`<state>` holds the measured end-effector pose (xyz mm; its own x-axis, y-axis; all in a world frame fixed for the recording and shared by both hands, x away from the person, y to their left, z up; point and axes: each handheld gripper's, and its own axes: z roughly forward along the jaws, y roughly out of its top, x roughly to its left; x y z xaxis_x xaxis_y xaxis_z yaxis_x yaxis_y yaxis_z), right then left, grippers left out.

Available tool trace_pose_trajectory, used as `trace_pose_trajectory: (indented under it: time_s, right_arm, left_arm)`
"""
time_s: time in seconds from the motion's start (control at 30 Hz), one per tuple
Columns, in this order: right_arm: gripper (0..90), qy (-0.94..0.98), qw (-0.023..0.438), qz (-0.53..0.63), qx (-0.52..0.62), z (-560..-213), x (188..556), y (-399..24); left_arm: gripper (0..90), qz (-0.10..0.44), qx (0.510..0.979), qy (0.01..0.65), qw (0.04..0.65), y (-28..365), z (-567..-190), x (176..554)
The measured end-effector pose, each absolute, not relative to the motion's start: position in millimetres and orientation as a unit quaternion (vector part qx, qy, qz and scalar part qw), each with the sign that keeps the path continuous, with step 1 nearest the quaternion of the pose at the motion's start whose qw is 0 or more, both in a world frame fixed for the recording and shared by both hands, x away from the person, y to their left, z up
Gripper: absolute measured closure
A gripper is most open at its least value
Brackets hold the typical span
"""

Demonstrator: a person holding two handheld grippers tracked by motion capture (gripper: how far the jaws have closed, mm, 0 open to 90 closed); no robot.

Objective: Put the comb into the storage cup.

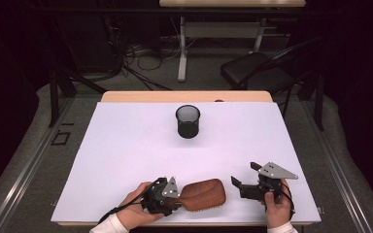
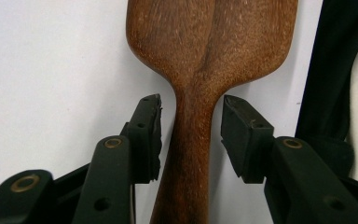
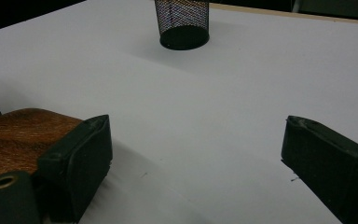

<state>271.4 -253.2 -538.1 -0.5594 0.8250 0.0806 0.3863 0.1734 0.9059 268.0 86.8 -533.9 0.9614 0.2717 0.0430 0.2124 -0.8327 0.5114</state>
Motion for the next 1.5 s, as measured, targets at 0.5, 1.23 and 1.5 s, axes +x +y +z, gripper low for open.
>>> trace_pose_trajectory:
  time_s: [0.5,1.23,1.5]
  right_arm:
    - [8.7,0.734,0.222,0.492,0.412,-538.3,271.7,-252.7]
    - [9.0,0.735,0.223,0.491,0.411,-538.1,271.6,-253.3]
    - [9.0,0.734,0.222,0.491,0.412,-538.1,271.6,-253.4]
  left_arm:
    - [67.8,0.064,0.962,0.119,0.236,78.9,-534.8,266.7]
    - [72.3,0.063,0.963,0.092,0.244,81.4,-537.4,267.7]
    - [72.5,0.053,0.959,0.097,0.260,85.0,-537.9,270.4]
